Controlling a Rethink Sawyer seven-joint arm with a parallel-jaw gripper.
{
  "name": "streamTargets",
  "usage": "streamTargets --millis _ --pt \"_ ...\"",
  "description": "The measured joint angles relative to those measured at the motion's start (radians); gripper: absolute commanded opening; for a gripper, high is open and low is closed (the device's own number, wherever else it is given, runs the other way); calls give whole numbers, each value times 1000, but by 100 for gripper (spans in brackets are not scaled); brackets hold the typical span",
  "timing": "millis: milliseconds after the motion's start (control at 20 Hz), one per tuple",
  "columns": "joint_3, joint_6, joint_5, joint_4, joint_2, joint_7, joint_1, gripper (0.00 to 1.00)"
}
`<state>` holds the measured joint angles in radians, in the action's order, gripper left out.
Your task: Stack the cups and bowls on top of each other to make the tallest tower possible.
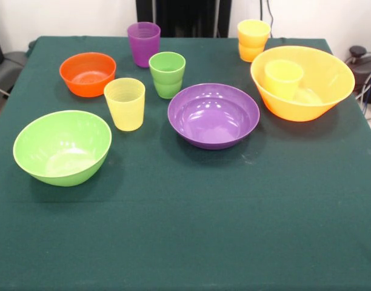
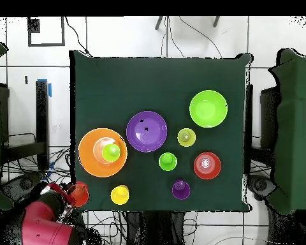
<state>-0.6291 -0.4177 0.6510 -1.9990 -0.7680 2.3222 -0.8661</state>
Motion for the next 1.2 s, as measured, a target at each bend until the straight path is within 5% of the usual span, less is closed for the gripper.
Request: streamTargets --millis 400,1200 --pt "-5 0 -8 57 19 0 70 0" --pt "-22 -56 -43 154 62 0 71 0"
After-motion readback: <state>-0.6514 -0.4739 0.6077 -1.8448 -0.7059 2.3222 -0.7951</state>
